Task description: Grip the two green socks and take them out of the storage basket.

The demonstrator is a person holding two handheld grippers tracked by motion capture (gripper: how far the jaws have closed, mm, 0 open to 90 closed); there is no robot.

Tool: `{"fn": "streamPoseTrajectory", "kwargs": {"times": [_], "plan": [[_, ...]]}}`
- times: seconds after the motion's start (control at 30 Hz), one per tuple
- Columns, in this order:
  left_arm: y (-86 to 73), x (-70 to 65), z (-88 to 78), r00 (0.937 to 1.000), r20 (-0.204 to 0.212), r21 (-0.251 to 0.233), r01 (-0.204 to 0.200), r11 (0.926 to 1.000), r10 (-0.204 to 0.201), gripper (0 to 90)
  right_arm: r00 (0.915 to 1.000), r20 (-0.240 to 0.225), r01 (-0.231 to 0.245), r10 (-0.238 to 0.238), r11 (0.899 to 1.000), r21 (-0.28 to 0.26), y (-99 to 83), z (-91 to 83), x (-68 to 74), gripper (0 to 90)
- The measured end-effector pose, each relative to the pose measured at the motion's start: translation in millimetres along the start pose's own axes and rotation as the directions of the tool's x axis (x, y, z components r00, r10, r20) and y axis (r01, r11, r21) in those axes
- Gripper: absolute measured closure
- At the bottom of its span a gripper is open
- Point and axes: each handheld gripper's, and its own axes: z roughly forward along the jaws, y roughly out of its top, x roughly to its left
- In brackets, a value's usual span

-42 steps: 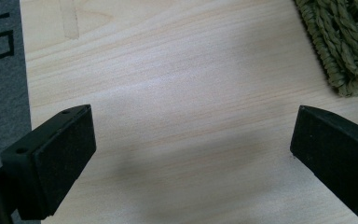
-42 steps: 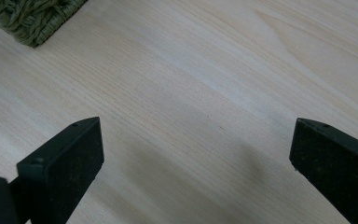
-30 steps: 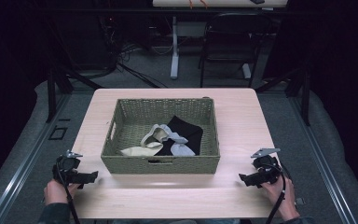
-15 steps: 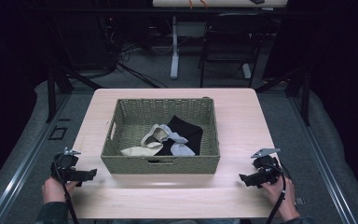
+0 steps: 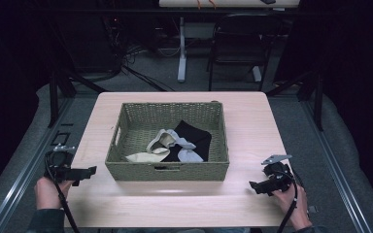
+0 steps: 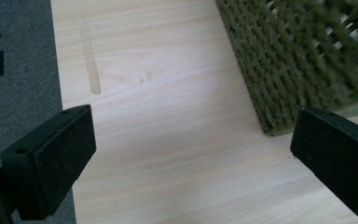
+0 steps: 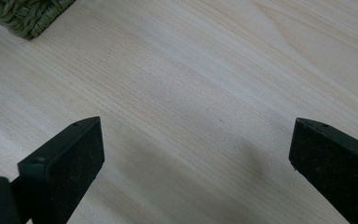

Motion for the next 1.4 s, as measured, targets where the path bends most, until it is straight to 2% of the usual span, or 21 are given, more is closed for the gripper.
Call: {"fn": "streamPoseTrajectory", "kwargs": {"times": [0.3,0.63,0.77,0.93,1.1,1.17,1.4], "plan": [[27.3,-7.9,-14.9,0.9987,0.044,-0.033,-0.026,0.9991,0.027,0.0,1.0000,0.001,-0.005,0.005,1.000,0.005,-0.2,0.3,-0.2,2.9],[64.9,-29.0,-18.1,0.9909,0.082,-0.028,-0.105,0.9941,0.107,0.0,1.0000,-0.001,-0.006,0.006,1.000,0.009,-0.1,0.2,-0.1,3.0],[81.4,-38.9,-15.0,0.9854,0.104,-0.027,-0.133,0.9908,0.135,0.0,1.0000,-0.001,-0.005,0.005,1.000,0.006,-0.3,0.5,-0.5,3.1],[99.0,-51.0,-6.8,0.9753,0.132,-0.006,-0.178,0.9840,0.177,0.0,1.0000,-0.003,-0.007,0.007,1.000,0.004,-0.6,0.5,-0.4,3.1],[112.8,-60.2,0.3,0.9690,0.147,0.007,-0.202,0.9794,0.199,0.0,1.0000,-0.004,-0.005,0.005,1.000,0.010,-0.2,0.4,-0.4,3.1],[119.6,-64.8,3.7,0.9640,0.164,0.013,-0.214,0.9767,0.209,0.0,1.0000,-0.004,-0.004,0.004,1.000,0.010,-0.1,0.5,-0.3,3.1],[140.0,-83.3,15.7,0.9522,0.178,0.032,-0.258,0.9657,0.248,0.0,1.0000,-0.004,-0.003,0.003,1.000,0.008,-0.3,0.4,-0.5,3.3]]}}
